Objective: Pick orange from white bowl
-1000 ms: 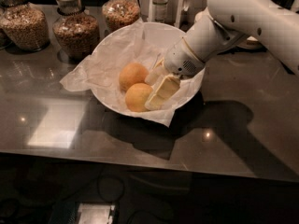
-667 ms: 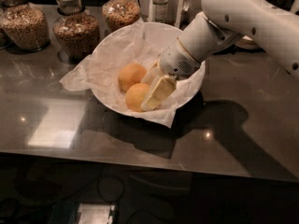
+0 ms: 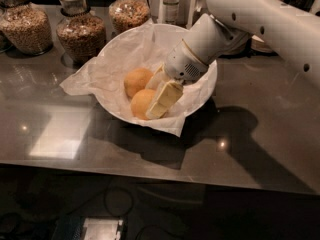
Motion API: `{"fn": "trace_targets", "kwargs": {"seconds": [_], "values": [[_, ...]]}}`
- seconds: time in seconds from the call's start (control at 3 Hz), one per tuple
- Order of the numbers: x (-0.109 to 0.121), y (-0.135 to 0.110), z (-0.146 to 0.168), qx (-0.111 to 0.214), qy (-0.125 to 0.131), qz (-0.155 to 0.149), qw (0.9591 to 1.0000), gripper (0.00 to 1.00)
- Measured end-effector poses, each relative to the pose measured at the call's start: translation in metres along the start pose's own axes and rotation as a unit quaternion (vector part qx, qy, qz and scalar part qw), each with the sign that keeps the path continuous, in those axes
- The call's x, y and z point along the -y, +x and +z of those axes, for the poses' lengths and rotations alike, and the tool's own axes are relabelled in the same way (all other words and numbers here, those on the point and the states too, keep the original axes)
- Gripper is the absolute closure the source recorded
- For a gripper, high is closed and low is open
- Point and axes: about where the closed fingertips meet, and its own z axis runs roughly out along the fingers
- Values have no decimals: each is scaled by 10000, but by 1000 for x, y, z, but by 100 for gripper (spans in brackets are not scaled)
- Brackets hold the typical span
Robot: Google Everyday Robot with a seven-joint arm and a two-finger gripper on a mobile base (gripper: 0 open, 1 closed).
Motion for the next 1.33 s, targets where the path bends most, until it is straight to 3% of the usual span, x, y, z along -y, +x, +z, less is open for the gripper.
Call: {"fn": "trace_targets", "kwargs": {"seconds": [0.67,1.0,1.33], "values": [[1,-2,0,-28,-71,53,10000,35],[1,0,2,-35,-119,138,9998,43],[1,-1,0,-35,-119,139,9998,34]]}}
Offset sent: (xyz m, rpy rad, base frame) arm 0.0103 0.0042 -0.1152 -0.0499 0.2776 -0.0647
